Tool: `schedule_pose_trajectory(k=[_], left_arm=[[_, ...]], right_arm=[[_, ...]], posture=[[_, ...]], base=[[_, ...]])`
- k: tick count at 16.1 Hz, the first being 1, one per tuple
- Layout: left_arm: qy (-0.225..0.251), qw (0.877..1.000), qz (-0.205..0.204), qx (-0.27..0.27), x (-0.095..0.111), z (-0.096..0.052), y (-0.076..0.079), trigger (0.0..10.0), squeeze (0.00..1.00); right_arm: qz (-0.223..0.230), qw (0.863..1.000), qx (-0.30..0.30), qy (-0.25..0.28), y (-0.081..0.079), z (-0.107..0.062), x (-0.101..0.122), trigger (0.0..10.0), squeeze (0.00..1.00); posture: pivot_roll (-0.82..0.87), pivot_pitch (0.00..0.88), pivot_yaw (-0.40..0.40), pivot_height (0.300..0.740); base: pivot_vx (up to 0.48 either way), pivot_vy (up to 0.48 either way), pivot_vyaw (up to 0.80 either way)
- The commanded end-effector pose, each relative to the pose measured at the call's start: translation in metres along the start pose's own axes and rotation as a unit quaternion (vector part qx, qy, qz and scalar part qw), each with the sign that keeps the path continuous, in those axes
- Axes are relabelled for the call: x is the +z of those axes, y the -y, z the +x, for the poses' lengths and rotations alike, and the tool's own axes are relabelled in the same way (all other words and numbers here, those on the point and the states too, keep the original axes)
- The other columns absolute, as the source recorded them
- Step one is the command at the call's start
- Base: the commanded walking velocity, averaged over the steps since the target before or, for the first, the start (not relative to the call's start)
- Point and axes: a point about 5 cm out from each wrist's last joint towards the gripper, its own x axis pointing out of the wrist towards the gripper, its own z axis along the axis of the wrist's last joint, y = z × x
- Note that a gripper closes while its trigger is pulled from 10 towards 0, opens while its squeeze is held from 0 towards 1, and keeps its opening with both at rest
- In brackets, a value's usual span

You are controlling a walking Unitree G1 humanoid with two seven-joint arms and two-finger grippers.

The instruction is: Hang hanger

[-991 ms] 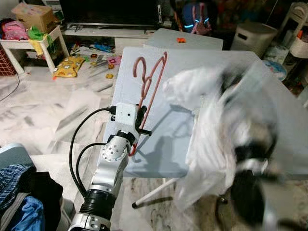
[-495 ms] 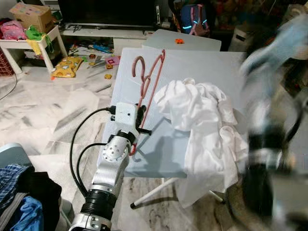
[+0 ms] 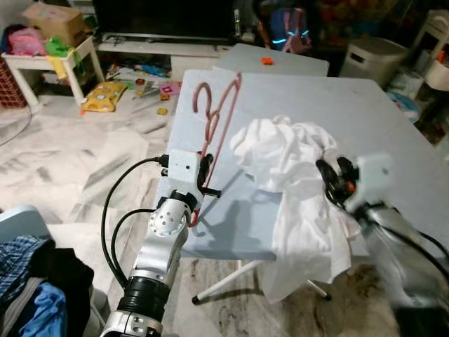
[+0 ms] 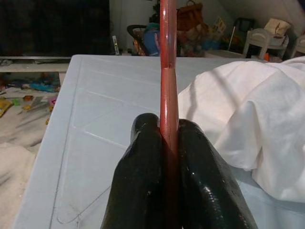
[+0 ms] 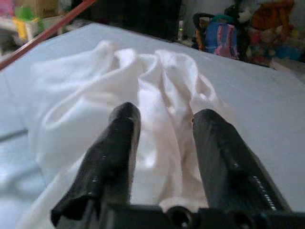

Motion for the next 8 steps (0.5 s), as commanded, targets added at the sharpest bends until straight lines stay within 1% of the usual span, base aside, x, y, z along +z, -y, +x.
schedule_pose_trajectory(k=[1,2,3,4,5,7,8], left_arm=[[-0.004,1.000,0.001,-0.011,-0.001,0.001,0.004,10.0,0.00],[-0.004,1.000,0.001,-0.013,-0.001,0.002,0.004,10.0,0.00],[-0.004,1.000,0.001,-0.014,-0.001,0.002,0.004,10.0,0.00],[-0.005,1.000,0.001,-0.015,-0.002,0.001,0.004,10.0,0.00],[-0.005,1.000,0.001,-0.016,-0.002,0.001,0.005,10.0,0.00],[-0.006,1.000,0.001,-0.015,-0.002,0.001,0.004,10.0,0.00],[-0.006,1.000,0.001,-0.014,-0.002,0.001,0.004,10.0,0.00]], right_arm=[[-0.021,1.000,0.023,0.001,-0.005,-0.005,0.008,10.0,1.00],[-0.018,0.999,0.044,-0.008,-0.009,-0.015,0.008,10.0,1.00],[-0.015,0.999,0.051,-0.012,-0.010,-0.018,0.007,10.0,1.00],[-0.015,0.997,0.064,-0.030,-0.011,-0.023,0.002,10.0,1.00],[-0.012,0.994,0.095,-0.060,-0.016,-0.030,-0.005,10.0,1.00],[-0.012,0.989,0.115,-0.089,-0.021,-0.034,-0.013,10.0,1.00],[-0.018,0.989,0.104,-0.100,-0.021,-0.032,-0.017,10.0,1.00]], posture=[[0.04,0.000,-0.053,0.740],[0.04,0.000,-0.049,0.740],[0.04,0.000,-0.049,0.740],[0.04,0.000,-0.049,0.740],[0.04,0.000,-0.050,0.740],[0.04,0.000,-0.050,0.740],[0.04,0.000,-0.050,0.740]], base=[[0.000,0.000,0.00],[0.000,0.000,0.00],[0.000,0.000,0.00],[0.000,0.000,0.00],[0.000,0.000,0.00],[0.000,0.000,0.00],[0.000,0.000,0.00]])
